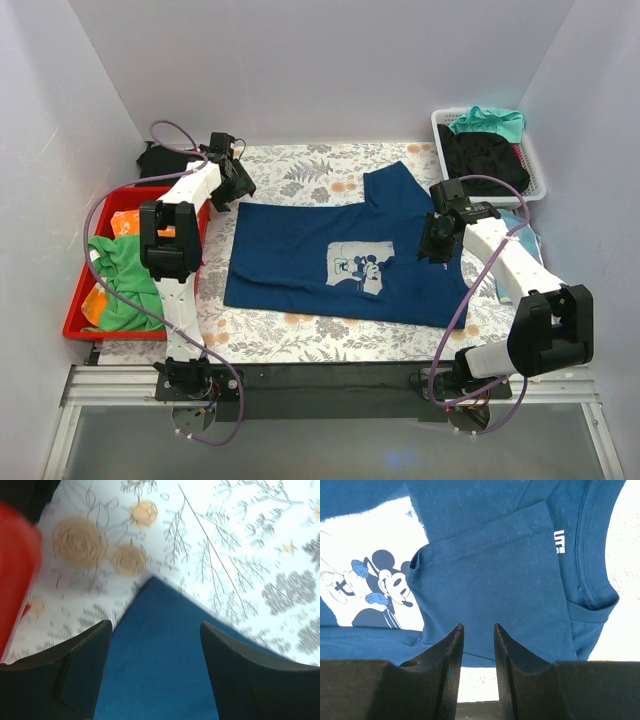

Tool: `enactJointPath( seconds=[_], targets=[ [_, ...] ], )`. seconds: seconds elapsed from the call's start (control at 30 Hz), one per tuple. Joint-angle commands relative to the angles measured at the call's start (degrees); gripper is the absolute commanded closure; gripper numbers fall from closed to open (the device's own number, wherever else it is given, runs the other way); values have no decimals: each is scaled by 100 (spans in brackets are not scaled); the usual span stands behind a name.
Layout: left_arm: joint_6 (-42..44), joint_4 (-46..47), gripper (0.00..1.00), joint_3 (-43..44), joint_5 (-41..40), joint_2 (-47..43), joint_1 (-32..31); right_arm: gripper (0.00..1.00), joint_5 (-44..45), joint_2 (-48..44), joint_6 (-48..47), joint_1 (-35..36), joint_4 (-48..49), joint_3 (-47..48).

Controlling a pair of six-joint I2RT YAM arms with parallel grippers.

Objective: Fold and stack the t-shirts
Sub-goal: Fold the flattened tshirt in 1/3 of the way

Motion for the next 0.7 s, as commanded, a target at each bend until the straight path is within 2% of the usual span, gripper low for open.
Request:
enactJointPath(
  seconds=[0.0,0.13,0.33,0.5,0.67],
  targets=[
    [313,-129,32,593,-483,325,2,64,145,-23,-8,42,199,104],
    [366,-217,36,884,-501,625,2,64,136,-67,45,42,243,-98],
    [383,-129,47,743,-378,792,2,64,154,-137,89,33,261,-292],
    [339,-156,51,656,-229,854,2,64,145,-163,89,42,252,-283],
    [453,-103,61,655,-141,897,-7,65,145,-190,63,33,252,-327]
  ],
)
